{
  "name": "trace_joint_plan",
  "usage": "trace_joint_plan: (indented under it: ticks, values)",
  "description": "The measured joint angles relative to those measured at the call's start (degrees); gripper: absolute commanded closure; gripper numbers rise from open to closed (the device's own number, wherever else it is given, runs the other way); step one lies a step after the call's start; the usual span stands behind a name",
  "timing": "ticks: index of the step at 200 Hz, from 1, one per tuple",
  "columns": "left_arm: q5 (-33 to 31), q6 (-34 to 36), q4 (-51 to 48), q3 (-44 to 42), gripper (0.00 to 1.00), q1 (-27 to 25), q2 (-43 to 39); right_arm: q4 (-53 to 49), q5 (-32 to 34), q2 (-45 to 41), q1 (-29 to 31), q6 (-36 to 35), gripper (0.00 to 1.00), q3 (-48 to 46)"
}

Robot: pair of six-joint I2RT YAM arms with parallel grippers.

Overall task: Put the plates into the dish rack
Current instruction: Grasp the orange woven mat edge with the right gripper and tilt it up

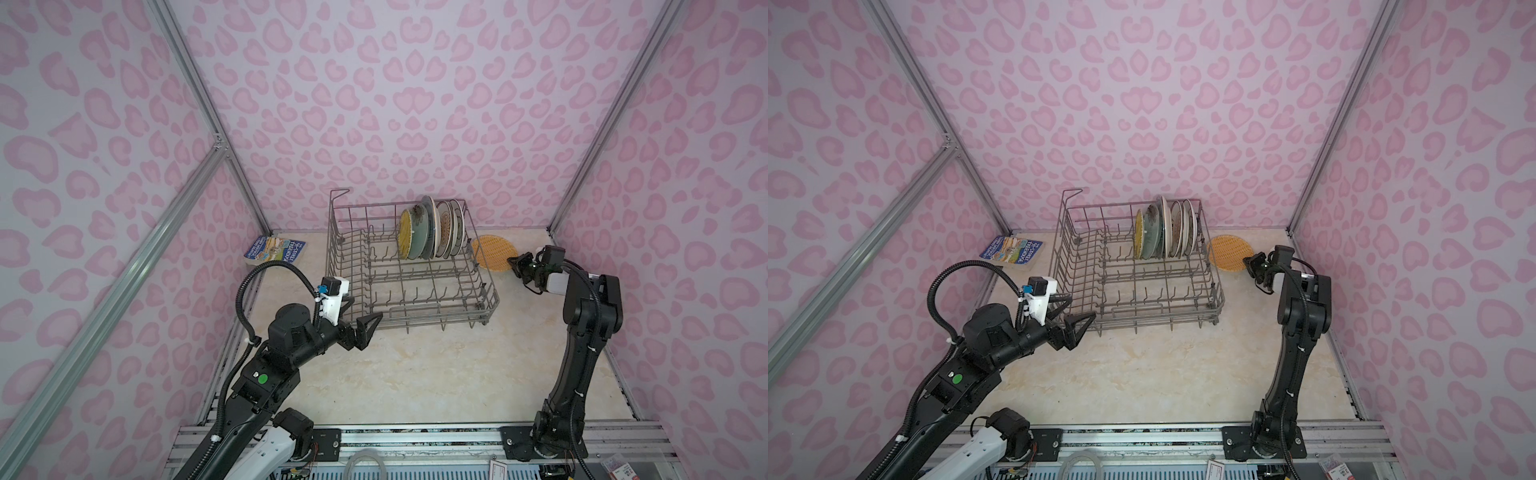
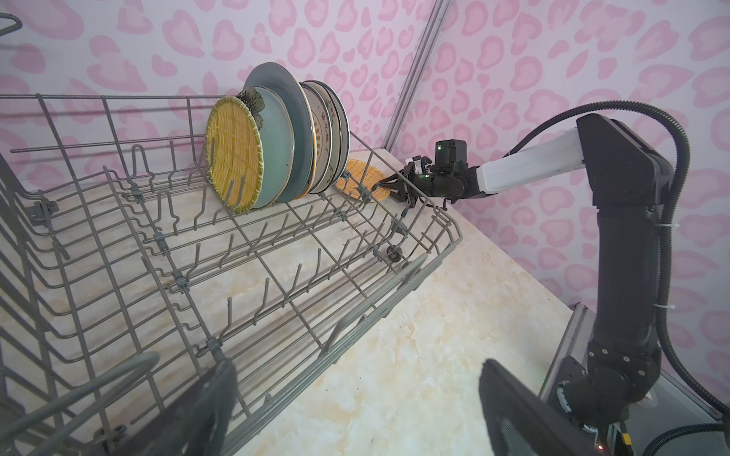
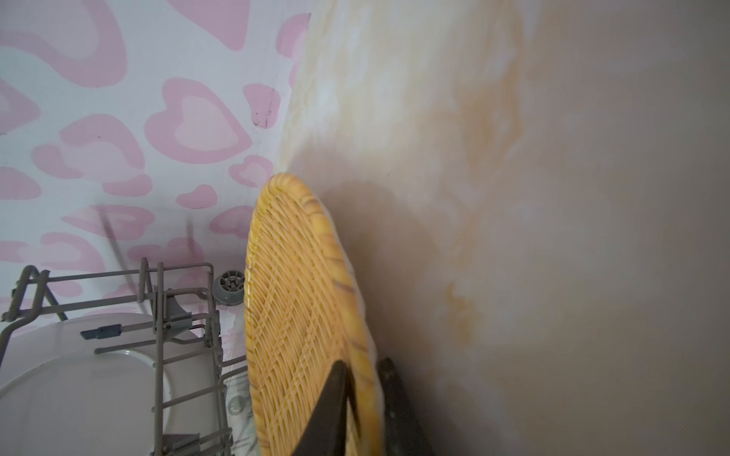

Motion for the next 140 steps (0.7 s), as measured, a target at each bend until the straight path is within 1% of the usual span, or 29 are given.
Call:
trace_joint_plan:
  ticks: [15, 26, 70, 107, 140]
  values:
    - [0.00, 0.00, 0.00, 0.00, 0.03, 0.04, -0.11, 0.39, -0.66, -1.14, -0.02, 0.92, 0.98, -0.55]
    - [0.00, 0.00, 0.00, 0.00, 0.03, 0.04, -0.35, -0.70, 0.09, -2.82, 0.00, 0.70, 1.00, -1.05]
    - [0.09, -0.04, 0.04, -0.07, 0.03, 0.09, -0.63, -6.12, 2.49, -9.62, -0.90, 0.44, 1.00, -3.74]
    - [0.17, -0.24, 0.09, -0.15, 0.03, 0.09, -0.90, -9.97, 6.40, -21.42, -2.25, 0.50, 1.00, -8.15]
    - [0.22, -0.57, 0.35, -0.59, 0.03, 0.09, -1.22, -16.74, 12.94, -34.12, -4.15, 1.20, 1.00, -11.54]
